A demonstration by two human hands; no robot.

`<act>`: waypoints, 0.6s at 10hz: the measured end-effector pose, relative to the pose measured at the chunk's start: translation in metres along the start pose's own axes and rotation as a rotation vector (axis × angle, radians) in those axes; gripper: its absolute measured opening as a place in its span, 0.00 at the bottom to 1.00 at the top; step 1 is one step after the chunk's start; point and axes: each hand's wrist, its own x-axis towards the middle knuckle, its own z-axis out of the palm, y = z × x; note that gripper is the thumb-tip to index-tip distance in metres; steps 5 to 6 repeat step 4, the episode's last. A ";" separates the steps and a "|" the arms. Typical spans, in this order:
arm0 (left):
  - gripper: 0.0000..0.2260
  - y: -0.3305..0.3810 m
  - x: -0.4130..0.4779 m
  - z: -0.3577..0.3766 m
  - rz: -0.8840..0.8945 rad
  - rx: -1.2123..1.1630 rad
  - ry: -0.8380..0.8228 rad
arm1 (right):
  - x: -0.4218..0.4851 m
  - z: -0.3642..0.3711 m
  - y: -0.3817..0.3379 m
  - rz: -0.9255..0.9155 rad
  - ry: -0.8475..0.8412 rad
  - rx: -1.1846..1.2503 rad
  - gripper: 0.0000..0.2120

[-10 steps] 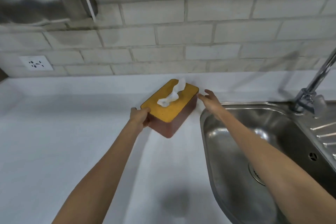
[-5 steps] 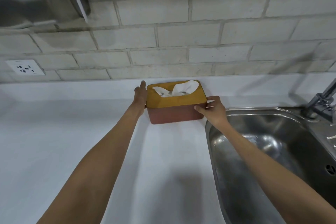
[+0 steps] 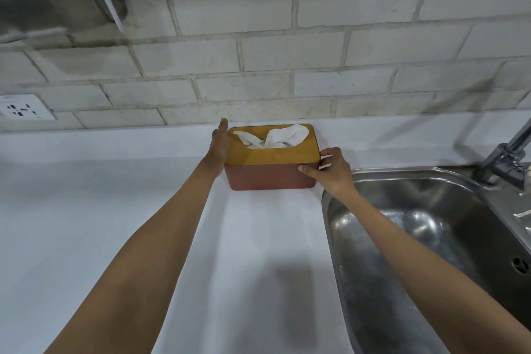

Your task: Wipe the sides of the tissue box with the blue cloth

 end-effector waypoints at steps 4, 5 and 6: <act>0.30 0.001 -0.052 -0.002 0.141 0.298 0.120 | -0.016 -0.018 -0.023 0.063 -0.118 -0.129 0.44; 0.30 0.001 -0.052 -0.002 0.141 0.298 0.120 | -0.016 -0.018 -0.023 0.063 -0.118 -0.129 0.44; 0.30 0.001 -0.052 -0.002 0.141 0.298 0.120 | -0.016 -0.018 -0.023 0.063 -0.118 -0.129 0.44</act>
